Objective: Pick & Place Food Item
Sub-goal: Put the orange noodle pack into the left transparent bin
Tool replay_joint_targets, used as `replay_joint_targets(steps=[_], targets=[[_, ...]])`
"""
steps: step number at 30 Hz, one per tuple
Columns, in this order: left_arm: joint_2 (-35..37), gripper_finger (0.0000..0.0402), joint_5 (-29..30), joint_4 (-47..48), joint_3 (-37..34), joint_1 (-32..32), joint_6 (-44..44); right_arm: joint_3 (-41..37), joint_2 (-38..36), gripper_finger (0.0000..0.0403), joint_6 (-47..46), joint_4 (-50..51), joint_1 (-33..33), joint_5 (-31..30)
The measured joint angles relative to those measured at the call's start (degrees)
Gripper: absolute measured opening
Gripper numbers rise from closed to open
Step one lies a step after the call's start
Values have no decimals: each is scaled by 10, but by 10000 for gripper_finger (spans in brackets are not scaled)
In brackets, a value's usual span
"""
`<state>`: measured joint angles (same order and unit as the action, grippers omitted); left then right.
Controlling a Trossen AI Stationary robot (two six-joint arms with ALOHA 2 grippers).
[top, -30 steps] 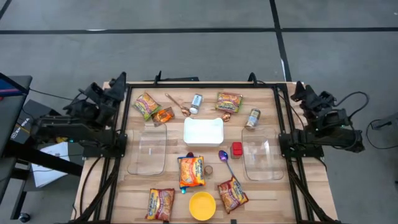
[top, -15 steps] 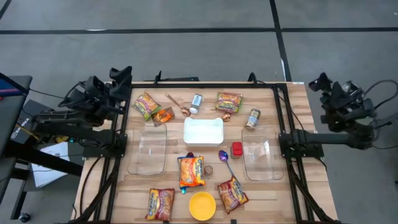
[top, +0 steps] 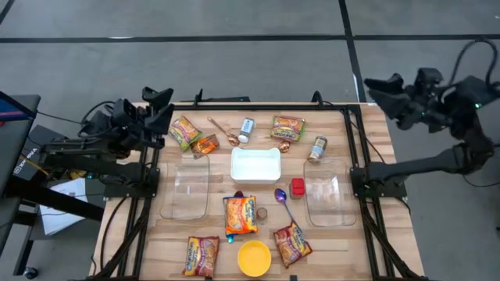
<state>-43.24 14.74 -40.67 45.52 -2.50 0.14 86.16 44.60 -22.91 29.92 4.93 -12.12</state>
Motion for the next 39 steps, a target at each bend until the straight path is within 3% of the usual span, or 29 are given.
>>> replay_joint_targets(steps=[5, 12, 15, 22, 28, 33, 39], targets=[[-9, 234, 2, 44, 28, 0, -31, 97, 72, 265, 3, 93, 0, -2], [-84, 231, -18, 85, 140, 0, -8, 164, 109, 265, 17, 140, 0, 0], [-131, 232, -19, 114, 204, 0, 24, 168, 108, 265, 19, 148, 0, 0], [-229, 230, -11, 333, 370, 0, 45, 167, 101, 265, 15, 165, 1, 0], [-287, 236, -10, 440, 484, 0, 45, 167, 101, 265, 15, 164, 1, 0], [-305, 243, -18, 484, 531, 3, 43, 167, 102, 265, 19, 164, 1, 0], [-307, 259, -27, 487, 539, 33, 42, 167, 102, 265, 19, 164, 1, 0]])
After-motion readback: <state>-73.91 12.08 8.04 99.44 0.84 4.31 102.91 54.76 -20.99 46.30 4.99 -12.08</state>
